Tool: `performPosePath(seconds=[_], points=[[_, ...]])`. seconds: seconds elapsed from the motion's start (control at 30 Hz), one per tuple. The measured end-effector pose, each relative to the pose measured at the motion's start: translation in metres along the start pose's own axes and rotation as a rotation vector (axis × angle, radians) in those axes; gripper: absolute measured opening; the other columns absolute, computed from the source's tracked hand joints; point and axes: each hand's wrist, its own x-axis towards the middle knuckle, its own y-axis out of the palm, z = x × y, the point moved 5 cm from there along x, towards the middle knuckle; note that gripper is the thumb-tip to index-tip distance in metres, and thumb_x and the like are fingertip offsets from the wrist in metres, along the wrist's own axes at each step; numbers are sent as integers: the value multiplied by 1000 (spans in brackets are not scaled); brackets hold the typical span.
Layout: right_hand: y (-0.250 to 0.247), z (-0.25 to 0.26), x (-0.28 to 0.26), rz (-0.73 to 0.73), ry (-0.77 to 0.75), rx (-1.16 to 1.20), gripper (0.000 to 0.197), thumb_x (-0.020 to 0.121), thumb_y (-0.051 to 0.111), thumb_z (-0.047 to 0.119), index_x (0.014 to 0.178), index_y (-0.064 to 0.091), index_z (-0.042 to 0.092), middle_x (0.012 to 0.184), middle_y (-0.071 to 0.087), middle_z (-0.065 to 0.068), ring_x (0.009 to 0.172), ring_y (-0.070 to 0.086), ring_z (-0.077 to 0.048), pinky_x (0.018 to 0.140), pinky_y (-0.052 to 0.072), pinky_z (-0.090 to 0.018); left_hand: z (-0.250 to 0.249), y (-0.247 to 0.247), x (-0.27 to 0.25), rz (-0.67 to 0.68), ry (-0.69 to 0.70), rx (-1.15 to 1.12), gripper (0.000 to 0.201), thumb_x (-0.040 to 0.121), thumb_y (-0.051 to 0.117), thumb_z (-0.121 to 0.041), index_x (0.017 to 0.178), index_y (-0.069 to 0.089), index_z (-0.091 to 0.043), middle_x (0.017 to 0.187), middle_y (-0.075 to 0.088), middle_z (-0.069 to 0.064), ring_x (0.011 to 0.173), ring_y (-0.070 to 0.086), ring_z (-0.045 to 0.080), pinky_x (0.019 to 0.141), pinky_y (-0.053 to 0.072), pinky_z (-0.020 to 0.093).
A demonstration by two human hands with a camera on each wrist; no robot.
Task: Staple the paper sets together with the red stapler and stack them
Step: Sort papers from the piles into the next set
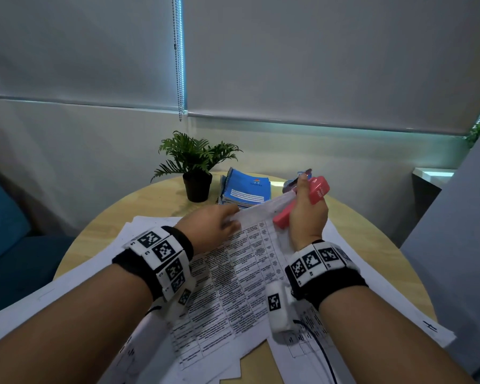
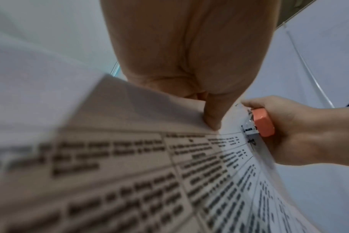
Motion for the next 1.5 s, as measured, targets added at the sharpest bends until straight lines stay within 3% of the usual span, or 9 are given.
performPosePath(seconds=[0.2,0.43,0.63,0.77,0.97,1.07,1.27,1.4,1.5], points=[[-29,25,5,-117,-136,147,21,90,58,47,89,56,27,85,68,7,78,69,-13,74,57,-31,21,-19,3,-173,-117,-64,6,98,39,-29,95,38,-25,78,56,3,73,56,25,65,46,34],[-30,5,-22,558,122,21,42,82,60,47,98,63,9,80,68,-5,70,67,-16,58,52,-21,17,-65,-5,-470,-147,-318,11,100,38,-23,94,38,-14,70,49,-3,57,47,12,46,32,25],[-24,-3,-48,731,343,19,46,75,60,53,96,61,11,79,67,-6,76,64,-23,86,51,-45,18,-84,-11,-553,-187,-500,16,99,37,-25,106,45,-13,85,58,3,72,56,22,64,48,34],[-30,14,-31,653,370,46,34,85,62,47,85,62,13,70,65,-4,65,60,-20,75,49,-39,23,-80,-15,-421,-235,-374,21,99,39,-26,113,45,-12,99,58,5,85,56,26,75,45,34],[-76,-2,3,664,432,-403,39,80,68,46,88,65,8,76,68,-11,63,62,-23,66,52,-31,50,-20,-38,206,-226,116,30,98,41,-34,121,53,-20,120,59,-1,103,56,17,91,43,26],[-112,-26,14,657,493,-715,58,77,67,58,94,68,2,88,73,-18,79,69,-31,84,55,-39,63,11,-56,442,-249,302,35,97,43,-34,130,50,-23,132,50,-1,119,49,16,99,37,25],[-129,-52,21,733,443,-1084,49,82,56,63,84,65,16,96,69,-6,84,65,-22,93,50,-38,80,25,-70,580,-297,286,44,94,50,-33,137,43,-32,140,42,2,125,45,18,102,35,26],[-109,-20,14,664,222,-1488,78,86,37,71,130,53,9,137,50,-14,125,48,-29,106,36,-35,77,30,-63,584,-293,272,43,93,51,-34,136,45,-35,141,41,0,126,43,18,103,34,28],[-70,-13,8,670,164,-1281,82,73,41,81,109,64,12,115,66,-9,101,64,-23,95,48,-36,72,37,-57,588,-268,239,43,95,48,-28,137,44,-33,141,41,-1,126,43,18,102,34,25]])
